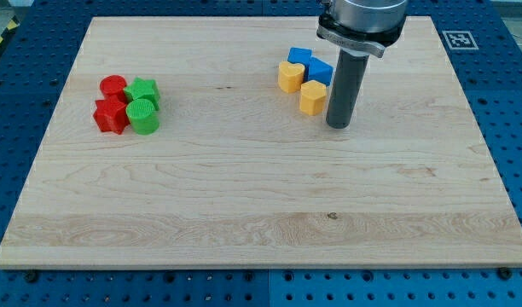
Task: Move the pointer below to the yellow hexagon
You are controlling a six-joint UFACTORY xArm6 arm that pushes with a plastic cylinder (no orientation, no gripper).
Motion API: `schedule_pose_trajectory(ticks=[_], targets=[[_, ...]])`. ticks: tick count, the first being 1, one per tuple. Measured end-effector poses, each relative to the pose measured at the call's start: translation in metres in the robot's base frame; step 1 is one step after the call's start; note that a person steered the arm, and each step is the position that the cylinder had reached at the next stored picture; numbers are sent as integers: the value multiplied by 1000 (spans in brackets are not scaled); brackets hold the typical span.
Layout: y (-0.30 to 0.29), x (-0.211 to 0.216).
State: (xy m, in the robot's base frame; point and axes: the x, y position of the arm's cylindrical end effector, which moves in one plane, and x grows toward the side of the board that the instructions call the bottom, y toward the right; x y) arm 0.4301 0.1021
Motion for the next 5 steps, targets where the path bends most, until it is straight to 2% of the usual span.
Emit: schedule_pose_trajectory(ticks=[5], targets=[[-32,-30]])
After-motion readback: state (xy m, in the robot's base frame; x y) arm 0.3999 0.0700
